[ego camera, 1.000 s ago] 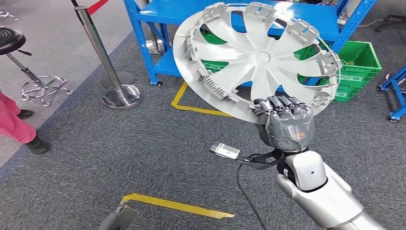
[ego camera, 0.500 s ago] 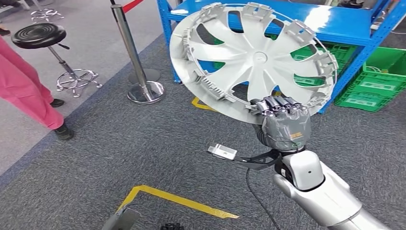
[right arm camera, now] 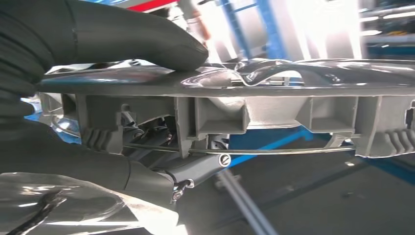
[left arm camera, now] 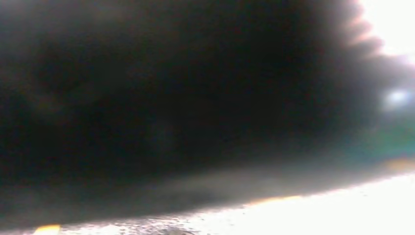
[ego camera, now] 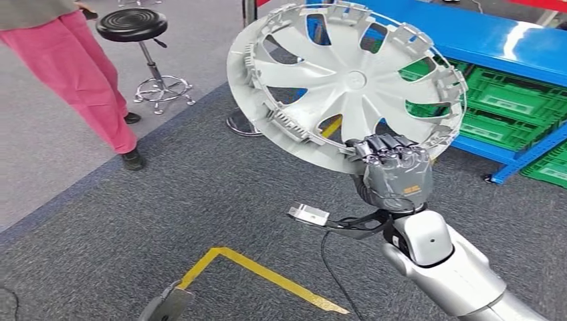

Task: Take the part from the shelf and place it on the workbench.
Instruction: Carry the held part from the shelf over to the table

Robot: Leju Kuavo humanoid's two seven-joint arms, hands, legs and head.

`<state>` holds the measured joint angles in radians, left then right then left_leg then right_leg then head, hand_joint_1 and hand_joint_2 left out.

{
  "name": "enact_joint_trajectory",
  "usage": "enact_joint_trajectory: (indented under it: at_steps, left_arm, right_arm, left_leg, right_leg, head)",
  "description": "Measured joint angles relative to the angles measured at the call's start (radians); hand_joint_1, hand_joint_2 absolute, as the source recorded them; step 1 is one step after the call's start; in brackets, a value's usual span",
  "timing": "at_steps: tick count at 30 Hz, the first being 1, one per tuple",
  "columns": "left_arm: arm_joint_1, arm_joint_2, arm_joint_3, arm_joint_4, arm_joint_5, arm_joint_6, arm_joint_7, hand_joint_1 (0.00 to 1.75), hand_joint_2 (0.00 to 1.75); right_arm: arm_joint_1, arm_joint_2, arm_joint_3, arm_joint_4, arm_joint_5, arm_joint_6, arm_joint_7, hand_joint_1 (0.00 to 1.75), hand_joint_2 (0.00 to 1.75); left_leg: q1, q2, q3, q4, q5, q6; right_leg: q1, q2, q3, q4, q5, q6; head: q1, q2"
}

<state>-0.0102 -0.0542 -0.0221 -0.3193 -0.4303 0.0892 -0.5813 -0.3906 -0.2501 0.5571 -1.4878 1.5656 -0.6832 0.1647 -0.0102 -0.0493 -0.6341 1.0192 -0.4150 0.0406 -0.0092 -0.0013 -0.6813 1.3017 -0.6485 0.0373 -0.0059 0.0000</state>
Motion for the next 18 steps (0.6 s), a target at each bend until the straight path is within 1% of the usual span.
enact_joint_trajectory:
  at_steps: [1, 2, 3, 4, 5, 6, 7, 8, 9, 10, 11, 12, 13, 14, 15, 16, 17, 18]
  left_arm:
    - [0.001, 0.000, 0.000, 0.000, 0.000, 0.000, 0.001, 0.00, 0.00]
    - [0.001, 0.000, 0.000, 0.000, 0.000, 0.000, 0.001, 0.00, 0.00]
    - [0.001, -0.001, 0.001, 0.000, 0.000, 0.000, 0.001, 0.00, 0.00]
    - [0.001, -0.002, 0.001, 0.000, 0.000, -0.001, 0.001, 0.00, 0.00]
    - [0.000, -0.003, 0.001, 0.000, 0.000, -0.001, 0.001, 0.00, 0.00]
    - [0.001, -0.004, 0.002, 0.000, 0.001, -0.001, 0.001, 0.00, 0.00]
    - [0.002, -0.005, 0.002, 0.000, 0.000, -0.001, 0.001, 0.00, 0.00]
    - [0.005, -0.005, 0.002, 0.000, 0.000, -0.002, 0.001, 0.00, 0.00]
    - [0.007, -0.005, 0.002, 0.000, 0.000, -0.002, 0.001, 0.00, 0.00]
    - [0.008, -0.005, 0.002, 0.000, 0.000, -0.002, 0.002, 0.00, 0.00]
    - [0.007, -0.004, 0.002, 0.000, 0.000, -0.002, 0.002, 0.00, 0.00]
    - [0.006, -0.004, 0.002, 0.000, 0.001, -0.002, 0.003, 0.00, 0.00]
    - [0.005, -0.004, 0.002, 0.000, 0.001, -0.002, 0.003, 0.00, 0.00]
    - [0.005, -0.004, 0.003, 0.000, 0.001, -0.002, 0.005, 0.00, 0.00]
    - [0.006, -0.004, 0.003, 0.000, 0.002, -0.002, 0.006, 0.00, 0.00]
    - [0.006, -0.004, 0.003, 0.000, 0.002, -0.002, 0.008, 0.00, 0.00]
    - [0.006, -0.004, 0.004, 0.000, 0.002, -0.002, 0.010, 0.00, 0.00]
    - [0.006, -0.005, 0.004, 0.000, 0.002, -0.002, 0.013, 0.00, 0.00]
  right_arm:
    - [0.000, -0.001, 0.001, 0.000, 0.000, 0.000, 0.000, 1.75, 1.75]
    - [0.000, -0.002, 0.001, 0.000, 0.000, 0.000, -0.001, 1.75, 1.75]
    - [-0.001, -0.003, 0.001, 0.000, 0.000, 0.000, -0.001, 1.75, 1.75]
    - [-0.002, -0.004, 0.001, -0.001, 0.000, 0.000, -0.001, 1.75, 1.75]
    - [-0.003, -0.005, 0.001, -0.001, 0.000, 0.000, -0.001, 1.75, 1.75]
    - [-0.004, -0.005, 0.001, -0.001, 0.000, 0.000, -0.001, 1.75, 1.75]
    - [-0.005, -0.006, 0.002, -0.002, 0.000, 0.000, -0.001, 1.75, 1.75]
    - [-0.006, -0.006, 0.002, -0.003, 0.000, 0.000, -0.001, 1.75, 1.75]
    - [-0.007, -0.006, 0.003, -0.004, 0.000, 0.000, 0.000, 1.75, 1.75]
    - [-0.008, -0.006, 0.004, -0.004, 0.000, -0.001, 0.000, 1.75, 1.75]
    - [-0.009, -0.006, 0.004, -0.005, 0.000, -0.001, 0.002, 1.75, 1.75]
    - [-0.009, -0.006, 0.004, -0.005, 0.000, -0.001, 0.003, 1.75, 1.75]
    - [-0.009, -0.006, 0.005, -0.005, 0.000, -0.001, 0.003, 1.75, 1.75]
    - [-0.009, -0.006, 0.006, -0.005, 0.000, -0.001, 0.003, 1.75, 1.75]
    - [-0.008, -0.006, 0.007, -0.005, 0.000, -0.001, 0.003, 1.75, 1.75]
    - [-0.008, -0.006, 0.008, -0.005, 0.000, -0.001, 0.002, 1.75, 1.75]
    - [-0.008, -0.006, 0.009, -0.005, 0.000, -0.001, 0.001, 1.75, 1.75]
    - [-0.009, -0.006, 0.010, -0.006, 0.000, -0.001, 0.001, 1.75, 1.75]
  left_leg:
    - [-0.001, -0.015, 0.001, 0.000, 0.001, 0.001]
    - [-0.002, -0.031, 0.002, 0.000, 0.001, 0.001]
    - [-0.003, -0.044, 0.002, 0.001, 0.002, 0.000]
    - [-0.003, -0.057, 0.000, 0.002, 0.004, -0.003]
    - [-0.001, -0.068, -0.003, 0.002, 0.006, -0.007]
    - [0.002, -0.079, -0.007, 0.002, 0.010, -0.012]
    - [0.004, -0.090, -0.011, 0.001, 0.013, -0.019]
    - [0.006, -0.094, -0.013, 0.001, 0.014, -0.024]
    - [0.005, -0.081, -0.017, 0.008, 0.008, -0.028]
    - [0.003, -0.054, -0.028, 0.030, -0.009, -0.033]
    - [0.002, -0.020, -0.047, 0.073, -0.037, -0.038]
    - [0.004, 0.011, -0.075, 0.134, -0.071, -0.045]
    - [0.009, 0.027, -0.105, 0.202, -0.102, -0.053]
    - [0.015, 0.033, -0.126, 0.252, -0.118, -0.059]
    - [0.021, 0.036, -0.133, 0.272, -0.118, -0.065]
    - [0.027, 0.040, -0.119, 0.251, -0.099, -0.071]
    - [0.032, 0.052, -0.088, 0.194, -0.068, -0.076]
    - [0.033, 0.076, -0.050, 0.125, -0.042, -0.082]
  right_leg:
    - [0.002, 0.004, 0.008, -0.035, 0.033, -0.006]
    - [0.005, 0.016, 0.033, -0.100, 0.077, -0.013]
    - [0.006, 0.039, 0.063, -0.171, 0.113, -0.021]
    - [0.007, 0.061, 0.090, -0.232, 0.138, -0.027]
    - [0.008, 0.078, 0.108, -0.269, 0.149, -0.031]
    - [0.009, 0.084, 0.117, -0.284, 0.150, -0.033]
    - [0.010, 0.076, 0.121, -0.290, 0.152, -0.033]
    - [0.010, 0.063, 0.124, -0.295, 0.156, -0.036]
    - [0.008, 0.050, 0.128, -0.304, 0.160, -0.039]
    - [0.006, 0.035, 0.132, -0.312, 0.165, -0.042]
    - [0.004, 0.020, 0.135, -0.319, 0.168, -0.044]
    - [0.005, 0.005, 0.137, -0.321, 0.169, -0.046]
    - [0.006, -0.011, 0.137, -0.322, 0.169, -0.046]
    - [0.005, -0.026, 0.137, -0.322, 0.168, -0.045]
    - [0.005, -0.041, 0.136, -0.321, 0.167, -0.044]
    - [0.003, -0.055, 0.137, -0.321, 0.166, -0.042]
    - [0.002, -0.068, 0.138, -0.319, 0.163, -0.038]
    - [0.002, -0.080, 0.138, -0.317, 0.160, -0.032]
  head:
    - [0.000, 0.000]
    - [0.000, 0.000]
    - [0.000, 0.000]
    - [0.000, 0.000]
    - [-0.001, 0.000]
    - [-0.001, 0.000]
    - [0.000, 0.000]
    - [-0.001, 0.000]
    - [-0.002, 0.000]
    - [-0.004, 0.000]
    - [-0.006, 0.000]
    - [-0.008, 0.000]
    - [-0.009, 0.000]
    - [-0.009, 0.000]
    - [-0.009, 0.000]
    - [-0.009, 0.000]
    - [-0.009, 0.000]
    - [-0.009, 0.000]
